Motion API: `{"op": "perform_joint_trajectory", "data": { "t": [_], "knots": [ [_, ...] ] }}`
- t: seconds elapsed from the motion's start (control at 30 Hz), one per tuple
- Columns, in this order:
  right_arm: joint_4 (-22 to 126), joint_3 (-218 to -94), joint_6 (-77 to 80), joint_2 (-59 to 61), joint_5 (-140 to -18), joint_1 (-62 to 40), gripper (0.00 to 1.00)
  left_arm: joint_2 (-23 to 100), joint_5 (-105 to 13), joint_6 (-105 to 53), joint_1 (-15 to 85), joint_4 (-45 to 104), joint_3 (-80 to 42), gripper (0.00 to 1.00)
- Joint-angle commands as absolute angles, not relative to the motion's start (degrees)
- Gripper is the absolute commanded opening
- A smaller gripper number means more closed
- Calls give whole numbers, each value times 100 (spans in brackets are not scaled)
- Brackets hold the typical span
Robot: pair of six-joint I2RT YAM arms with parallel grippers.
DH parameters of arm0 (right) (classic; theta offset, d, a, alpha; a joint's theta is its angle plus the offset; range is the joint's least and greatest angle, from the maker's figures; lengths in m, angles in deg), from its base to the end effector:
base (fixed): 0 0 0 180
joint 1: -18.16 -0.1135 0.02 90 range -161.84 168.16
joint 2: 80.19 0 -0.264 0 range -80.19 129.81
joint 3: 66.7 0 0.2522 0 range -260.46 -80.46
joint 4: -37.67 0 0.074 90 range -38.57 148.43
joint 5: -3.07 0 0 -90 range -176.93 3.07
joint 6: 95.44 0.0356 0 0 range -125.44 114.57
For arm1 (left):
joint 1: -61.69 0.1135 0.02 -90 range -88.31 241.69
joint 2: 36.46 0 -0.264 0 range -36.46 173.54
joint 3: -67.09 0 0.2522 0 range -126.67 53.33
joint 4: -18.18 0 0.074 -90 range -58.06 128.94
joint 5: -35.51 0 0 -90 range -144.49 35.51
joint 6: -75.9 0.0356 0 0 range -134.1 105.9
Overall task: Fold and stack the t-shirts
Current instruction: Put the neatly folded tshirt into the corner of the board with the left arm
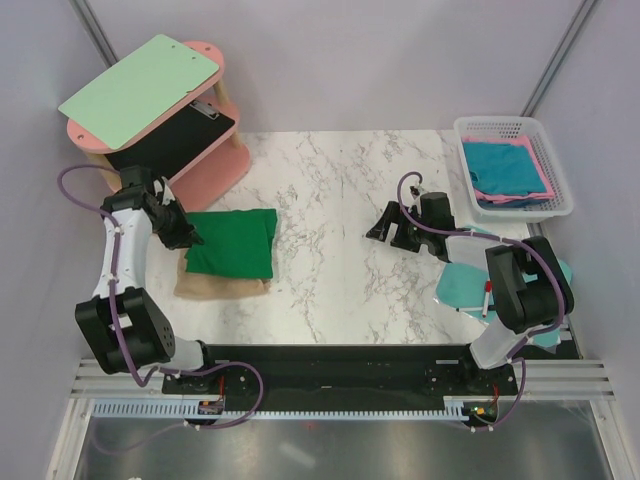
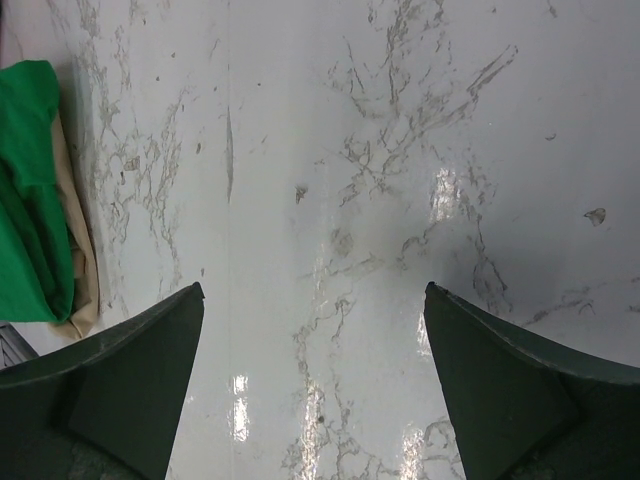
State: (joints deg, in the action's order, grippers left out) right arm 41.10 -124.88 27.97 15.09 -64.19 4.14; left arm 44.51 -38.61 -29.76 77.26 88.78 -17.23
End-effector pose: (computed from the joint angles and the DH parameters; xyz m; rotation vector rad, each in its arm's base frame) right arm 0.3136 0.0925 0.1548 0.1819 2.3626 0.8716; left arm 0.2648 0.0637 0.2891 -0.6589 2.6413 -0.3800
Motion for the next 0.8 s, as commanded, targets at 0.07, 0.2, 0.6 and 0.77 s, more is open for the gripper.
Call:
{"op": "perform_joint_trajectory", "data": {
  "t": [0.07,0.2,0.6,0.77],
  "knots": [
    [3807,-12484,2849,1640,-6259,331,98,4545,-4357,-2834,7856,8713,-1453,2],
    [3816,-12502,2831,1666,-6250,287,98,4704,-5087,-2922,7856,8740,-1320,2],
    [3860,-12528,2779,1754,-6241,155,98,4952,-6635,-3072,7804,8670,-1470,73],
    [3895,-12502,2735,1719,-6320,164,98,3766,-6460,-2878,7392,8327,-1276,100]
  ]
}}
